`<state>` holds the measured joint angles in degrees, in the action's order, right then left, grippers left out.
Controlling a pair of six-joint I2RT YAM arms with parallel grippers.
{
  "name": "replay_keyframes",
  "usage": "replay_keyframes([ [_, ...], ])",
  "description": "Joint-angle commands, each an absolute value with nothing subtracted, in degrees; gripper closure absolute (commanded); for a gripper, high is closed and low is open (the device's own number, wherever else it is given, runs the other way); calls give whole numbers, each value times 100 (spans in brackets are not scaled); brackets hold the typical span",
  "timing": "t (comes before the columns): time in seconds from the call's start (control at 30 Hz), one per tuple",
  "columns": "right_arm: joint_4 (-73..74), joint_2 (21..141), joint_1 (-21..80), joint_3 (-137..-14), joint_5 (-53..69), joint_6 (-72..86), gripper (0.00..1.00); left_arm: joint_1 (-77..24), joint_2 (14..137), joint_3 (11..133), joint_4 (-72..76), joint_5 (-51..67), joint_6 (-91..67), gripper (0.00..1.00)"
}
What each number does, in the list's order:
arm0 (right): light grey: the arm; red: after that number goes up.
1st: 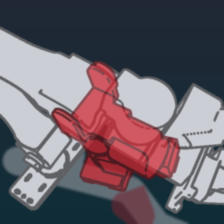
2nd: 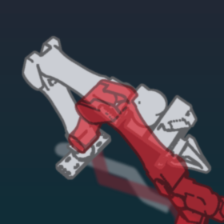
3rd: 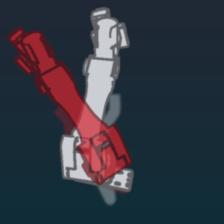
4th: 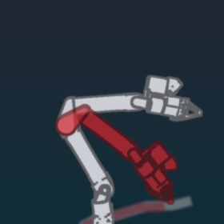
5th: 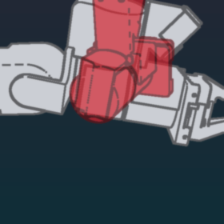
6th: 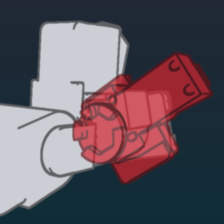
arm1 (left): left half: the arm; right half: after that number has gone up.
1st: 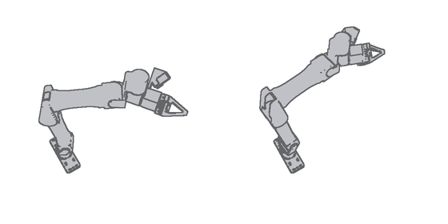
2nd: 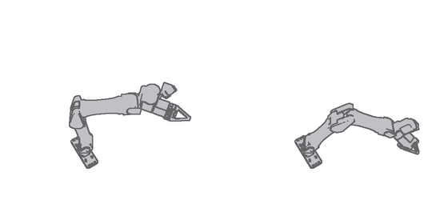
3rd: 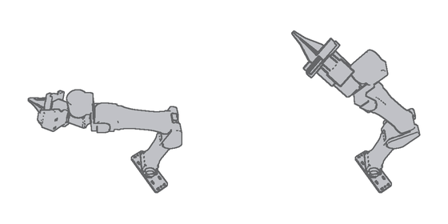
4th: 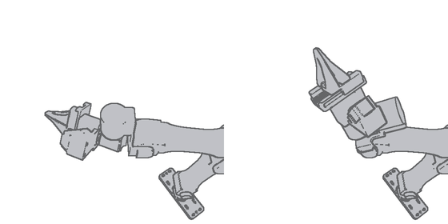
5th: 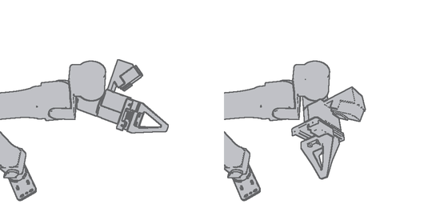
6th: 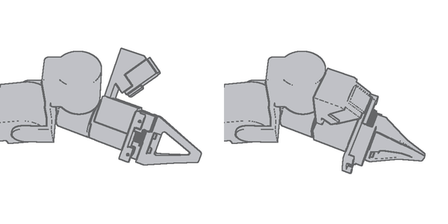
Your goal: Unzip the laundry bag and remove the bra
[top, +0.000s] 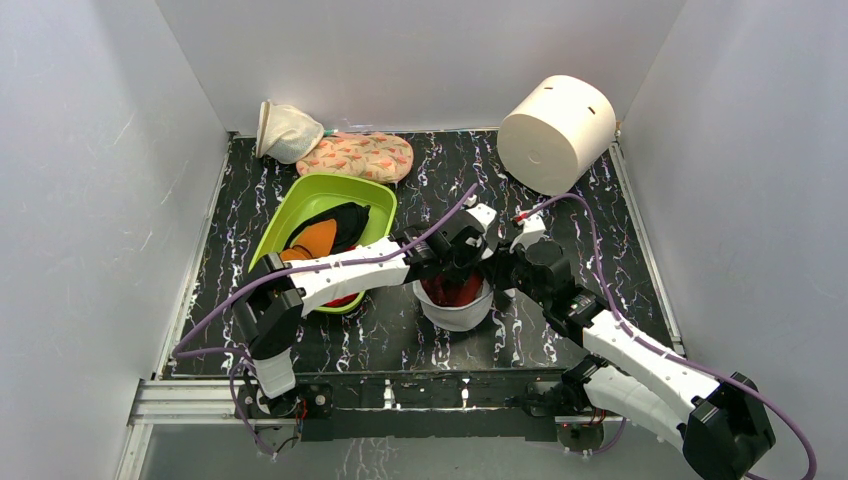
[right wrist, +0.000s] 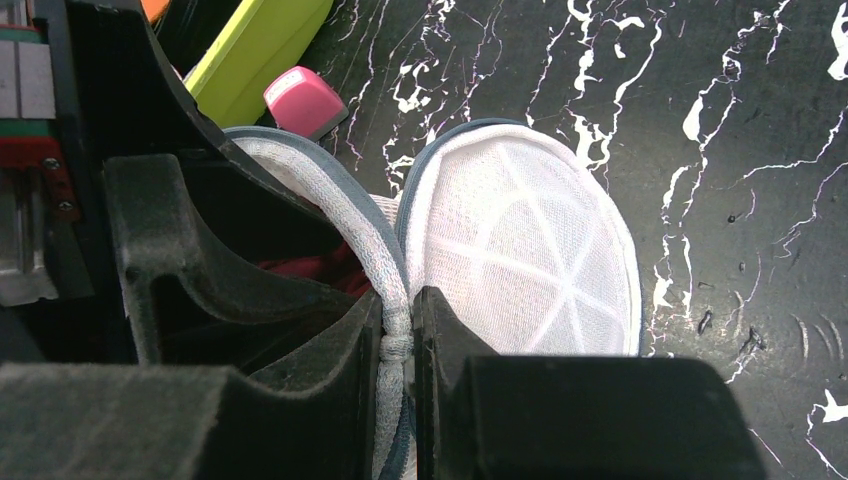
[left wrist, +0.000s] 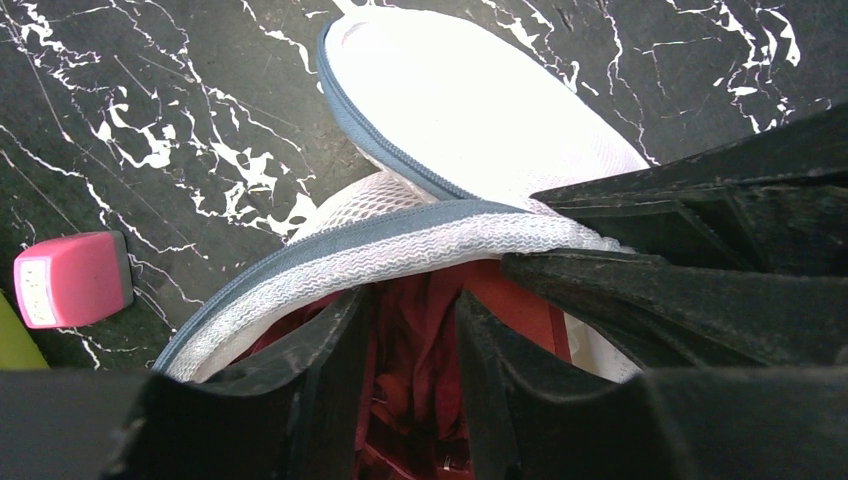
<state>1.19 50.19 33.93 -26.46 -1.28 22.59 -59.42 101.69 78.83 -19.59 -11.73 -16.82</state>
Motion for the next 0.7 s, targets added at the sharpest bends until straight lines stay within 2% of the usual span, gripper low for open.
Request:
replay_keyframes([
  [0.0,-253,4927,3361,-2698,-27,2311,100,-5946,10033,7866,-1790,-963,-1673,60],
  [0.13,-236,4875,3362,-2701,-16,2337,100,-5947,10077,7776,-1637,-821,-1705,57],
  [0.37,-204,4897,3366,-2725,26,2360,100,-5944,10257,7839,-1716,-1204,-1625,68],
  [0.47,-237,4923,3358,-2723,73,2349,100,-5946,10201,7831,-1755,-1330,-1551,76],
  [0.57,-203,4957,3363,-2751,71,2342,100,-5947,10002,7801,-1807,-1361,-1509,89],
  [0.67,-258,4948,3359,-2715,68,2364,100,-5949,9705,7646,-1760,-1275,-1361,97],
])
